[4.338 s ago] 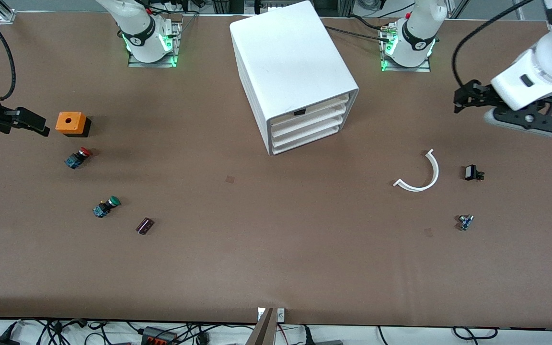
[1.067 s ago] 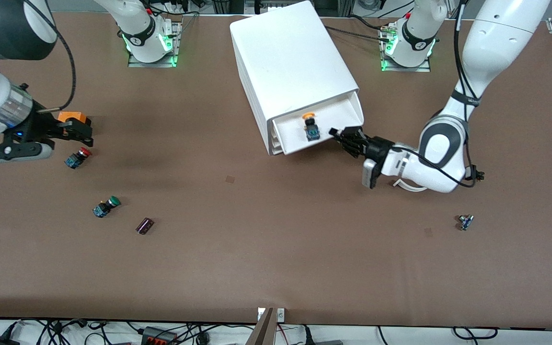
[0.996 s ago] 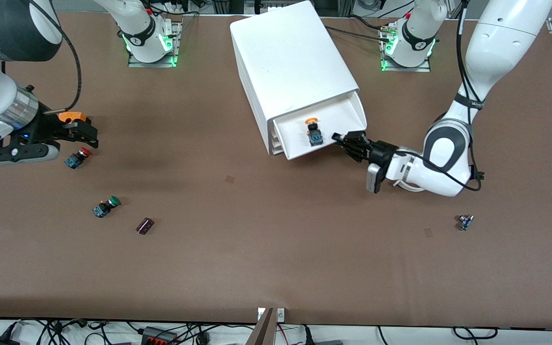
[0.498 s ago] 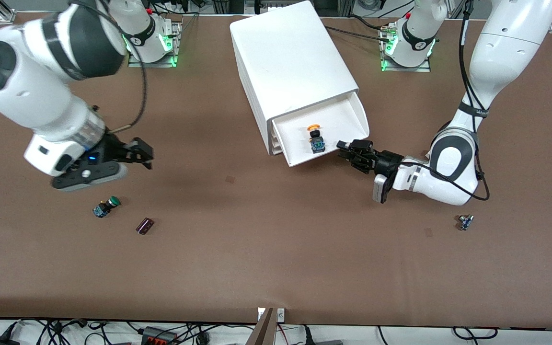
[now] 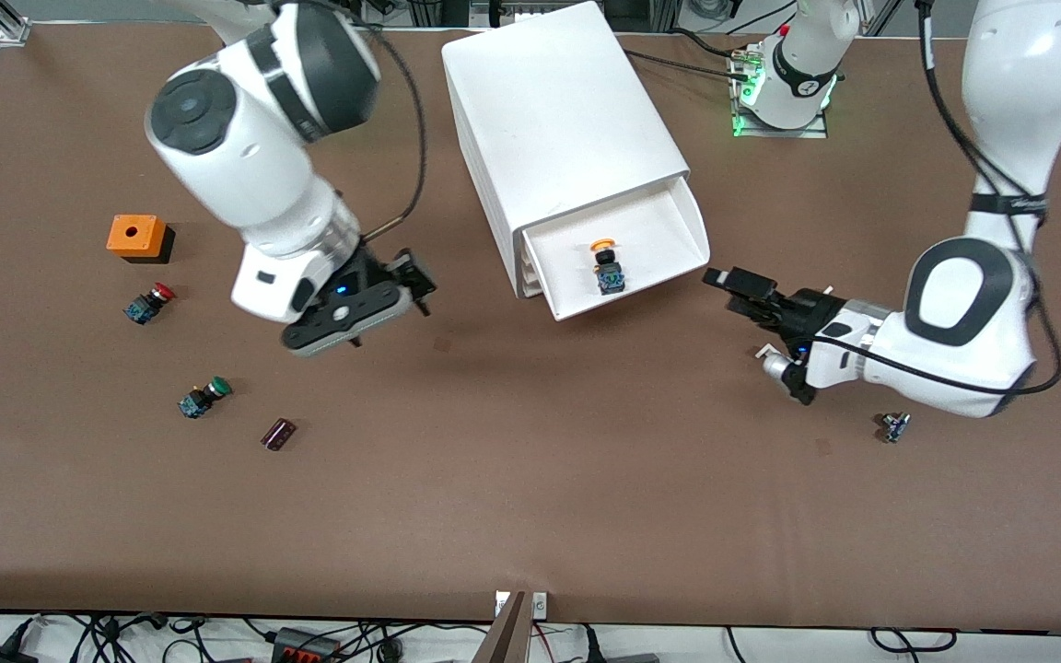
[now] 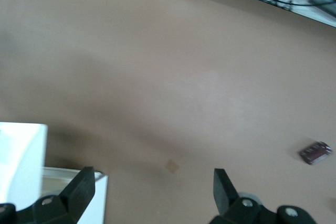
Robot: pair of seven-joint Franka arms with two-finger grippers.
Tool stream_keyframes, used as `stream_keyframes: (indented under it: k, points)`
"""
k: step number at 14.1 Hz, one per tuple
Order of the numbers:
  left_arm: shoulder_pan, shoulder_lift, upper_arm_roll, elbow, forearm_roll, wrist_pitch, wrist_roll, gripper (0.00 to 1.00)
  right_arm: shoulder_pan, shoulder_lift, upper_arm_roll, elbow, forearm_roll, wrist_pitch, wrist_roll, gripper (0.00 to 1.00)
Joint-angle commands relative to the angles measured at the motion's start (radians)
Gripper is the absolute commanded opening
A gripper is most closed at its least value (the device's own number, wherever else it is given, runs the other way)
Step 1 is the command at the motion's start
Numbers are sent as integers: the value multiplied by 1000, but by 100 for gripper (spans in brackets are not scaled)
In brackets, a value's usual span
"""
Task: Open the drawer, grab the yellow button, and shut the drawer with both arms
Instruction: 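Reach the right gripper into the drawer and grasp the yellow button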
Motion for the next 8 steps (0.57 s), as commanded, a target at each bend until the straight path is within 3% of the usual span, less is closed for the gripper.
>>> stream_keyframes:
  k: [1,4,8]
  points:
    - [-10,-42,-15,27,238,-16,-156,100,63,78,-10,117,13,5,71,100]
    - [-48,-65,-23,31,530,-7,-233,100,154,170,-12,222,11,18,208,100]
    - [-36,-149,-15,66,670,115,-238,100,212,275,-10,308,11,52,267,100]
